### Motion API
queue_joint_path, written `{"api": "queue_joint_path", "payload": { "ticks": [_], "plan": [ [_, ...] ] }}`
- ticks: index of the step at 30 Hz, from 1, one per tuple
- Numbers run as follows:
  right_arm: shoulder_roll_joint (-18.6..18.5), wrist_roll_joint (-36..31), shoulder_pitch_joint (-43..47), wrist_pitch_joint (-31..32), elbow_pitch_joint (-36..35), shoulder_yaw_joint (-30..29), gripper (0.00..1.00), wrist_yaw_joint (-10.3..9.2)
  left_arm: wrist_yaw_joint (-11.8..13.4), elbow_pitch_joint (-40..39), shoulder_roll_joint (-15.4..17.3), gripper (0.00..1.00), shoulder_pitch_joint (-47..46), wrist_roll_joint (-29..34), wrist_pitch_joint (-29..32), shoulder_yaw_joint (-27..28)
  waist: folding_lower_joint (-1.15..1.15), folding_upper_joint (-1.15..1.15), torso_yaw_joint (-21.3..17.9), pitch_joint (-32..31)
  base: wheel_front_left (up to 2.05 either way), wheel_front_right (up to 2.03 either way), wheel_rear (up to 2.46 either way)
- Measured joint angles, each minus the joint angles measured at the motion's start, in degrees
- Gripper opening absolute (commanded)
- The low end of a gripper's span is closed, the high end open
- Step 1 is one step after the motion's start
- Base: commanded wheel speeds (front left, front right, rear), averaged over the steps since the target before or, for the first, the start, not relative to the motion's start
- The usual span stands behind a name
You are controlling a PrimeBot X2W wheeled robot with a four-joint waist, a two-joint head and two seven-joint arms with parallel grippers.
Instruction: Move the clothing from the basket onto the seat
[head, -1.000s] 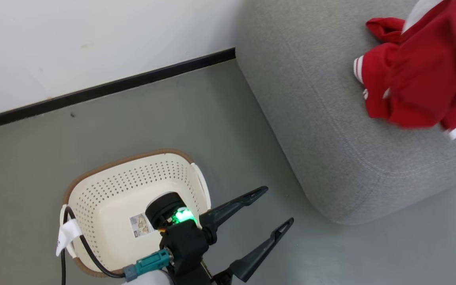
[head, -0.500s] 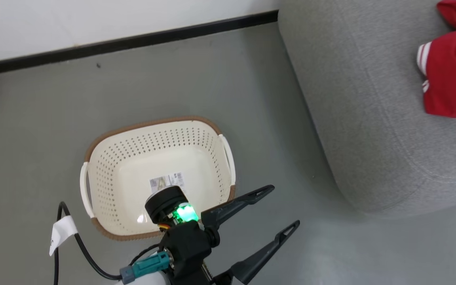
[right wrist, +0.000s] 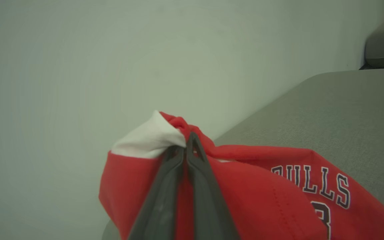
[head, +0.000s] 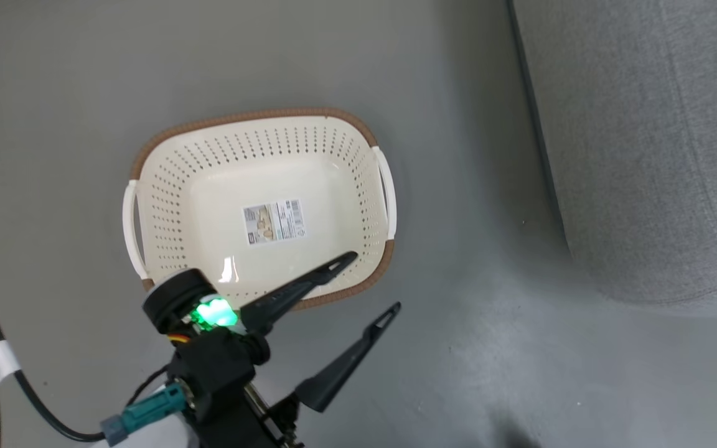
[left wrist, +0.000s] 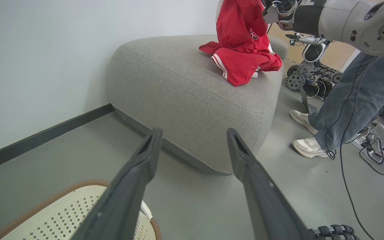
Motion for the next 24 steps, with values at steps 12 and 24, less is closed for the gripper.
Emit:
{"api": "queue_joint_path", "payload": {
  "ticks": [12,24],
  "plan": [
    [6.1,-2.2,-0.4,-0.3,9.4,2.2,0.17,1.90,2.0,-0.1,4.2,1.00,0.1,0.1,0.0,3.1,-0.01,0.00,-3.7,6.4,0.00,0.00,0.00],
    [4.7,-7.9,-1.3,-0.4,11.5,2.3,1.00,4.91,2.4,2.8,1.3,1.00,0.1,-0.5,-0.7,2.8,-0.02,-0.01,-7.3,3.3,0.00,0.00,0.00]
  ]
}}
